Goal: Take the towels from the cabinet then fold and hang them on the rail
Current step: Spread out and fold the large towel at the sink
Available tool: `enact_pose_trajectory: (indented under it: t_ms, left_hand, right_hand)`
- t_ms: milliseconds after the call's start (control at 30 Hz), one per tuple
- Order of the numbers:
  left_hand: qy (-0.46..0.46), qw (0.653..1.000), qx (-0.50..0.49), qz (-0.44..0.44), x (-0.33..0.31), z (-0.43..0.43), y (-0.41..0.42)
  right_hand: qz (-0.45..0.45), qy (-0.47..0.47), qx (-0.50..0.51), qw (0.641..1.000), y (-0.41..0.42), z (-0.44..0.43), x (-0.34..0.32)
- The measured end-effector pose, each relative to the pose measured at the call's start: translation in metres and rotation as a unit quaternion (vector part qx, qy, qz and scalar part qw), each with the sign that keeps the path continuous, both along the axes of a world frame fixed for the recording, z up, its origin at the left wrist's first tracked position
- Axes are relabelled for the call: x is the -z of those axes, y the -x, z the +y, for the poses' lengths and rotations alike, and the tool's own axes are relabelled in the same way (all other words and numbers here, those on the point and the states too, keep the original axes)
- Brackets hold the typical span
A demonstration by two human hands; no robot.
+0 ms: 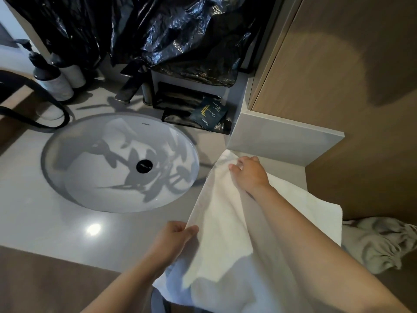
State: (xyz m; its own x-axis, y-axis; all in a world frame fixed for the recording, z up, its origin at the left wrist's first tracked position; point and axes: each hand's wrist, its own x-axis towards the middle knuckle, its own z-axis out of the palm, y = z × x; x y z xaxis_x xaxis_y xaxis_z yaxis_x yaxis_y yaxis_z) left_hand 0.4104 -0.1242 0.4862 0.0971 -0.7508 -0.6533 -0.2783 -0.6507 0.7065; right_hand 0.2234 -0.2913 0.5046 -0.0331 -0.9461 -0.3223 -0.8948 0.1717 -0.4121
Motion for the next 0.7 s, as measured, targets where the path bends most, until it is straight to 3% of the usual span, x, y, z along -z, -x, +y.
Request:
enact_pose_trajectory:
  t_ms: [100, 233, 433, 700]
  left_hand:
    - [-0.004, 1.000, -0.008, -0.005, -0.004, -0.002, 0.000]
    - [-0.018, 1.000, 0.006, 0.010, -0.015, -0.009, 0.003]
    - [-0.033, 0.996, 0.019, 0.085, -0.023, -0.023, 0.003]
    - [-0.064, 0.992, -0.039, 0.106, -0.019, -0.020, 0.000]
  right_hand:
    - [0.008, 0.005, 0.027, 1.000, -0.001, -0.008, 0.003]
    - [0.034, -0.032, -0.021, 0.999, 0.005, -0.023, 0.003]
    - [-0.015, 0.049, 0.034, 0.998, 0.010, -0.029, -0.001]
    - [0.030, 0.053, 0.006, 0.998, -0.005, -0.033, 0.019]
